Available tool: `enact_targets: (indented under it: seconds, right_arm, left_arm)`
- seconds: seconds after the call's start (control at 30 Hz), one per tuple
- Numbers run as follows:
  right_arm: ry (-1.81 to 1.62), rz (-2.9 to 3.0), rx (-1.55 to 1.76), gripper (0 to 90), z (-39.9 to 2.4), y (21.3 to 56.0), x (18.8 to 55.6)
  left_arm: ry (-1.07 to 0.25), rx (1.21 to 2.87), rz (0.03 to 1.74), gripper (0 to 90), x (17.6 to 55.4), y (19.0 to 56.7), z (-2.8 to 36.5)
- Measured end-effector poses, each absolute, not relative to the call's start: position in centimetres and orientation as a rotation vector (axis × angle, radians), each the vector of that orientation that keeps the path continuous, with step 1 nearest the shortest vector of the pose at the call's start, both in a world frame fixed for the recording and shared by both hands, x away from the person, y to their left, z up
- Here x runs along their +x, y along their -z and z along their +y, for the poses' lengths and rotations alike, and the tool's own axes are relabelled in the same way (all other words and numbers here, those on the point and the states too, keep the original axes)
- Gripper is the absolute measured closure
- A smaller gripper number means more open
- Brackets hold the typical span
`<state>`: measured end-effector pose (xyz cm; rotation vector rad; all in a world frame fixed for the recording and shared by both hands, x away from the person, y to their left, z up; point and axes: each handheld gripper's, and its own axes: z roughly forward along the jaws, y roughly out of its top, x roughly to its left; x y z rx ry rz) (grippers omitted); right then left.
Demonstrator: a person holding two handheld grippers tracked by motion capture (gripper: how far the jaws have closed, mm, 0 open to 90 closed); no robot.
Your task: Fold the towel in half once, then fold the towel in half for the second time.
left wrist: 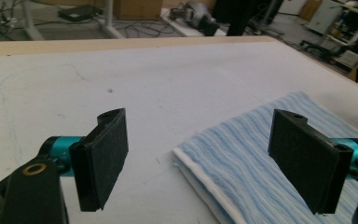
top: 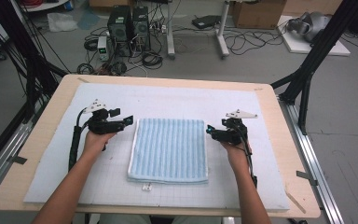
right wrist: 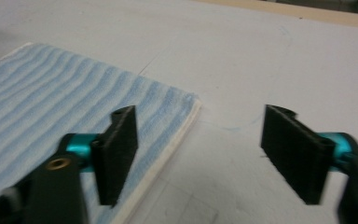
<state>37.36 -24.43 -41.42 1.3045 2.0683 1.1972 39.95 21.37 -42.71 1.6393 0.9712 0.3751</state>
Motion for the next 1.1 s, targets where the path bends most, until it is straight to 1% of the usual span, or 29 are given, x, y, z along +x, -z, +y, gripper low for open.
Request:
enact_targets:
  seconds: [0.07,0.1,0.17,0.2,0.23,0.47,0.9,1.1]
  right_arm:
    - [-1.223,2.072,1.285,20.0,-24.9,41.1,36.6]
    - [-1.223,2.072,1.285,20.0,-24.9,41.1,36.6]
    - [-1.244,2.074,1.237,14.9,-25.6,40.9,35.2]
    - [-1.244,2.074,1.237,14.9,-25.6,40.9,35.2]
    - [-1.273,2.066,1.216,11.3,-26.0,40.9,34.3]
    - [-1.275,2.111,1.102,11.1,-26.2,40.6,33.1]
    - [-1.268,2.101,1.123,11.1,-26.5,40.9,33.1]
    - [-1.267,2.11,1.144,11.1,-26.6,41.1,33.3]
  left_arm:
    - [-0.374,1.626,0.936,19.8,38.8,42.4,21.6]
    - [-0.374,1.626,0.936,19.8,38.8,42.4,21.6]
    - [-0.368,1.624,0.911,19.8,37.9,42.3,21.7]
    - [-0.357,1.625,0.899,19.8,37.4,42.3,21.7]
    - [-0.354,1.631,0.875,19.8,37.0,42.3,21.6]
    - [-0.364,1.62,0.844,20.1,35.7,41.9,21.5]
    - [-0.371,1.628,0.865,20.4,35.7,42.1,21.8]
    - [-0.35,1.637,0.875,20.3,35.9,42.4,21.8]
